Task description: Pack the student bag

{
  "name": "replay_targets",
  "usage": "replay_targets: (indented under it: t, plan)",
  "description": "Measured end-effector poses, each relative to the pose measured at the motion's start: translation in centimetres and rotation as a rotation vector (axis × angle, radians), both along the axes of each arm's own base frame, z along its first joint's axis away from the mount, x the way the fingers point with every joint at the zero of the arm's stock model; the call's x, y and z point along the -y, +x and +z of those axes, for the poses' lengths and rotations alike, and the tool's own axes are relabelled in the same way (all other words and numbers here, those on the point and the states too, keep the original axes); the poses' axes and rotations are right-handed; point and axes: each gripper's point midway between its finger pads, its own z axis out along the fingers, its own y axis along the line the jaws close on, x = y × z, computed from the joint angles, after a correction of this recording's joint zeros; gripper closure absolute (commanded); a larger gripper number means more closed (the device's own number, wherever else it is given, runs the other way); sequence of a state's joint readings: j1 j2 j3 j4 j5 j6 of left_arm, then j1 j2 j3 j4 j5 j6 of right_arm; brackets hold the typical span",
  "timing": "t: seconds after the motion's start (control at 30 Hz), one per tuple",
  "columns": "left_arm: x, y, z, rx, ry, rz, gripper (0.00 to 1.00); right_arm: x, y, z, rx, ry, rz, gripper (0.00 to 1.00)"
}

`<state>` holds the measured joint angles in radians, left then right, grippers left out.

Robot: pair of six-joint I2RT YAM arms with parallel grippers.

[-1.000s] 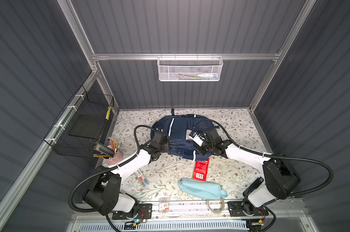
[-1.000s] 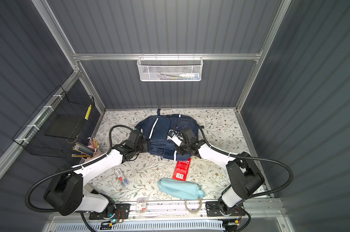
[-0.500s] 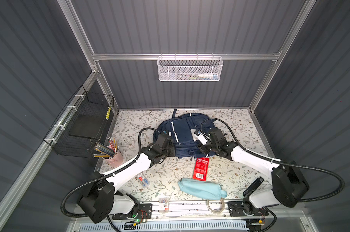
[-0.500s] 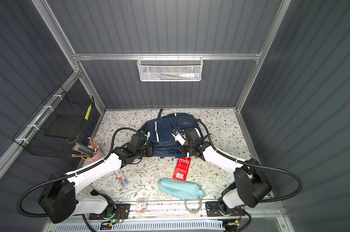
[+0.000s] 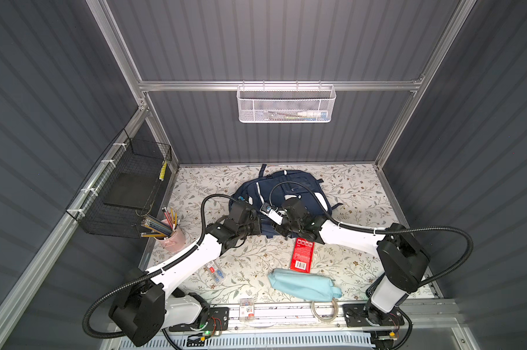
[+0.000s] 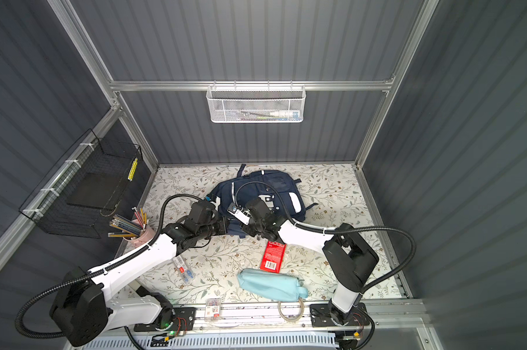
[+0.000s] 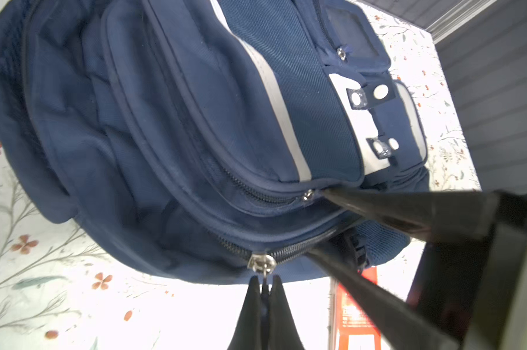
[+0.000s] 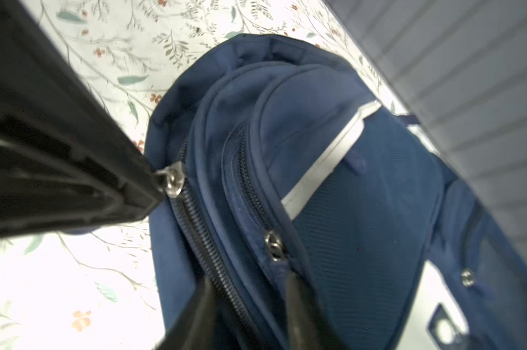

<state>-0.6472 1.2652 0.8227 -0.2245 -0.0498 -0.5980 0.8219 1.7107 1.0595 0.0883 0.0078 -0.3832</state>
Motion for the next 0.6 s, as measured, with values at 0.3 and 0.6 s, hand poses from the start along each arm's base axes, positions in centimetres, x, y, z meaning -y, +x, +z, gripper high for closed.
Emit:
replay_targets:
  t: [0.3,0.6]
  plan:
    - [-1.9,0.3,-0.6,0.017,0.090,0.023,1.00,1.3,-1.5,-0.4,0.058,-0.045,0.061,1.00]
    - [-7.5,4.3,-0.8,0.031,0.154,0.143,1.00,3.7,-2.7,0.7,0.107,-0.026,0.082,1.00]
